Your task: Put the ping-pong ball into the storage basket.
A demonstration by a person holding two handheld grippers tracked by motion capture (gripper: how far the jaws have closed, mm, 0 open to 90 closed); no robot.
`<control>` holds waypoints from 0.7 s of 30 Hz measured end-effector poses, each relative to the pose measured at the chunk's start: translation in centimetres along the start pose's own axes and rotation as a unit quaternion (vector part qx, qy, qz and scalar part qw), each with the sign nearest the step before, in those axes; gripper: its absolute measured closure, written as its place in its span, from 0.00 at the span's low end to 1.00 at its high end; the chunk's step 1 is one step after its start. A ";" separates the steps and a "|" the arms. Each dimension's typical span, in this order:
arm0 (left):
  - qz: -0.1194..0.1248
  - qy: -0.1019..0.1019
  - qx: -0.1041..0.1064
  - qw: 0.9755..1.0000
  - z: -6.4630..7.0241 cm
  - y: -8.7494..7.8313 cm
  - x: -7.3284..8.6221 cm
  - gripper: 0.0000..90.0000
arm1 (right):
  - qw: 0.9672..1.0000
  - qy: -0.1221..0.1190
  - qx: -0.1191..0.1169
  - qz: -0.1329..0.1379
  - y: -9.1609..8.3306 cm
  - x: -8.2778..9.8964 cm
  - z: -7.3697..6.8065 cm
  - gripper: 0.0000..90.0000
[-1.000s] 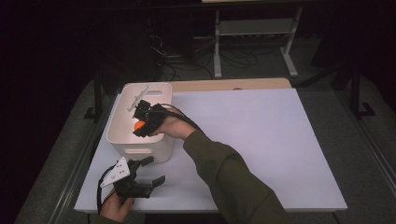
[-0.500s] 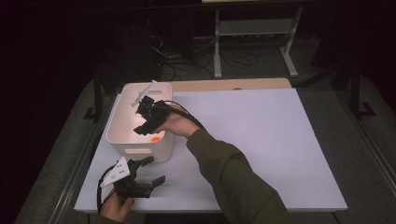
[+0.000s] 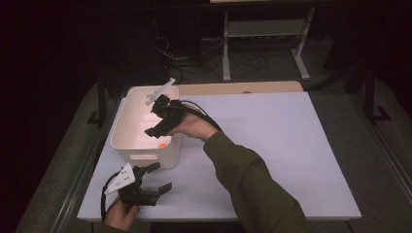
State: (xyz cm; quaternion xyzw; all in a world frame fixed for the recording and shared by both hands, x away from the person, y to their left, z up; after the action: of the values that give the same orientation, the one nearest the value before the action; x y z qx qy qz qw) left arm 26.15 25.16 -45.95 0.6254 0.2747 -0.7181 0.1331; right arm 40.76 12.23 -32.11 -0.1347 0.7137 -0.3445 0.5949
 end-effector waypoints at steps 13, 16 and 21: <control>0.000 -0.001 0.000 1.000 0.0 0.0 0.0 0.15 | 0.998 0.025 0.037 0.047 -2.0 1.1 1.4 0.01; 0.001 -0.002 -0.001 1.000 0.0 0.0 0.0 0.15 | 0.997 0.029 0.043 0.049 -2.4 1.5 1.7 0.00; 0.000 -0.001 -0.001 1.000 0.0 0.1 0.0 0.15 | 0.997 0.031 0.046 0.050 -3.0 2.0 2.0 0.00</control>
State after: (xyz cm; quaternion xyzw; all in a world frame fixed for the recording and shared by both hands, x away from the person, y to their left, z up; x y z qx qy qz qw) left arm 26.18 25.12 -45.96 0.6243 0.2753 -0.7186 0.1340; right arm 41.45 8.16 -31.75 -0.0607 0.7206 -0.3510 0.5948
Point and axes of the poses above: each handheld gripper's, and its own axes: y roughly forward along the jaws, x roughly out of its underside, z roughly to its right, the point moved 3 cm from there along y, roughly forward along the jaws, and after that the axes turned 2 degrees about y, right-handed, at the moved point
